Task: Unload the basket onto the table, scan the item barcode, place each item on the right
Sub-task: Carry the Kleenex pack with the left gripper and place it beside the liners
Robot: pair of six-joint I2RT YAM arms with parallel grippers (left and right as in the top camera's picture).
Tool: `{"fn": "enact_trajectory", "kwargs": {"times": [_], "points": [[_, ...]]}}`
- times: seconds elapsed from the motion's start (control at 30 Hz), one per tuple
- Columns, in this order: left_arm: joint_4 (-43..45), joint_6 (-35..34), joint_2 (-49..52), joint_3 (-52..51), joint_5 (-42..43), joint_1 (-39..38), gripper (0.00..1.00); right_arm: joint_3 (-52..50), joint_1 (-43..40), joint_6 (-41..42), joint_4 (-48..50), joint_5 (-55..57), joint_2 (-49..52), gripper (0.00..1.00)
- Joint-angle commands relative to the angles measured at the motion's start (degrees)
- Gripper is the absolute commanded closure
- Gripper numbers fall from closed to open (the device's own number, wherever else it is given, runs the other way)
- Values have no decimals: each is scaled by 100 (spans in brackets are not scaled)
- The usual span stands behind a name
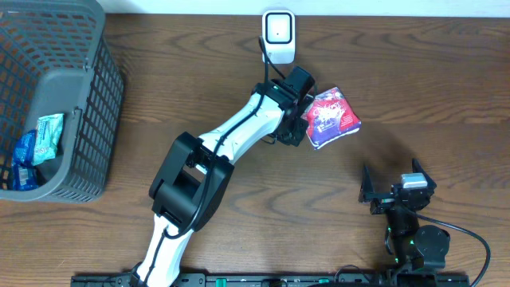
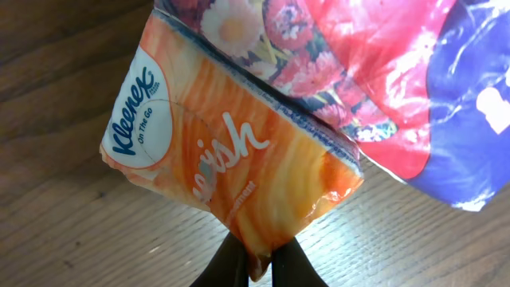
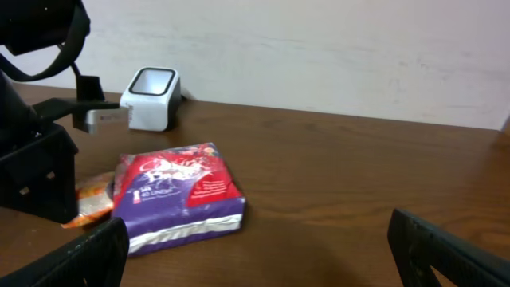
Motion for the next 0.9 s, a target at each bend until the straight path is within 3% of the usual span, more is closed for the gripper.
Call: {"fn": "enact_trajectory", "kwargs": {"times": [0.0, 0.07, 0.1, 0.13, 0.2, 0.23, 0.53, 0.87], "points": [[9, -52, 42, 22, 83, 59, 92, -2, -20, -72, -24, -28, -24, 1], [-20, -55, 2, 68, 85, 109, 90, -2, -20, -72, -24, -28, -24, 1], [-52, -55, -42, 98, 85, 142, 83, -2, -20, -72, -24, -28, -24, 1], [-68, -55, -85, 120, 85, 170, 71, -2, -20, -72, -24, -28, -24, 1], [-98, -52, -256, 157, 85, 245, 37, -2, -20, -72, -24, -28, -24, 1], [-96, -52, -343, 157, 83, 282, 32, -2, -20, -72, -24, -28, -24, 1], [-98, -55, -1764, 157, -256, 1064, 26, -2, -20, -72, -24, -28, -24, 1], [-50, -57, -3713, 157, -1453, 3377, 25, -2, -20, -72, -24, -28, -24, 1]]}}
